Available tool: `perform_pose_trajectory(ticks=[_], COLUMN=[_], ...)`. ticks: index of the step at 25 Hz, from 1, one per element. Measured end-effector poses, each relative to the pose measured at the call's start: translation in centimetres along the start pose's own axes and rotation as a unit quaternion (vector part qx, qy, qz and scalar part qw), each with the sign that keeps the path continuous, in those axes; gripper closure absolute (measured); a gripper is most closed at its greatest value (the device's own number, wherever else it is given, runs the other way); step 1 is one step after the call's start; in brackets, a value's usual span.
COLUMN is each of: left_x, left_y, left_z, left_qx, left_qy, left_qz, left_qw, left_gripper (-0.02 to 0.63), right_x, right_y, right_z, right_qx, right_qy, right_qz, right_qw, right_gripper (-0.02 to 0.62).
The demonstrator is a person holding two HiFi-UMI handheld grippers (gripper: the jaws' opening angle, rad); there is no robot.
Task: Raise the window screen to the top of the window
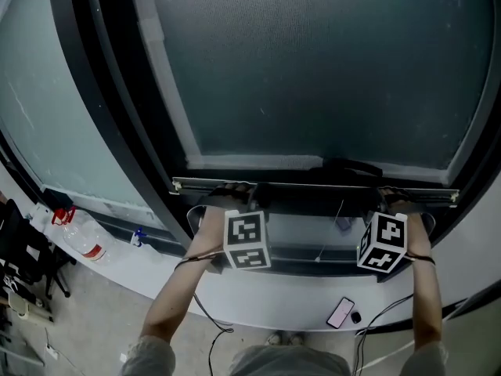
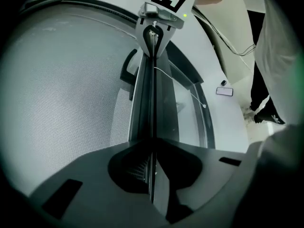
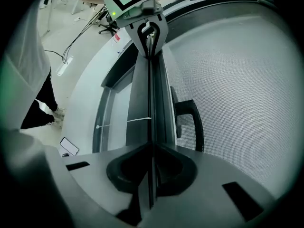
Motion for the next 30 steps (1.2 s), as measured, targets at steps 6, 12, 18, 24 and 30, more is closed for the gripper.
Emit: perform_pose_trajectory(ticks=[6, 12, 18, 24, 30], left_x=[0.14, 0.13, 0.17, 0.08, 0.12], left_y=[0.01, 0.18, 0.14, 0.11, 0.1], left_z=[-0.08, -0.15, -0.25, -0.25, -0.22], left_qx=[0.031, 0.071, 0.069, 0.072, 0.076], left_qy=[-0.032, -0.04, -0.037, -0.022, -0.031], left_qz=[-0.008, -0.01, -0.015, -0.023, -0.017], left_qw=[0.999, 0.9966, 0.9969, 0.9969, 0.9965], left_gripper=[0.565, 0.581, 0.583, 0.584, 0.584], right_x=[-0.12, -0.12, -0.12, -0.14, -0.16], right_y=[-0.03, 0.04, -0.2, -0.31, -0.41], right_z=[-0.13, -0.22, 0.15, 0.06, 0.05], right_qx=[-0.003, -0.058, -0.065, -0.065, -0.069], right_qy=[-0.006, -0.01, 0.009, 0.007, 0.019], right_qz=[0.002, -0.008, 0.019, 0.018, 0.025], right_qw=[1.0, 0.998, 0.998, 0.998, 0.997], right_gripper=[0.572, 0.575, 0.575, 0.575, 0.575])
Point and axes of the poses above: the fingertips, and each gripper's own axes: y forward along the fingers, z to its right, x out of its underside, the point moved 3 cm from there along -y, backward along the fingers, and after that the axes turned 8 degrees about z, right-handed, at the moved point
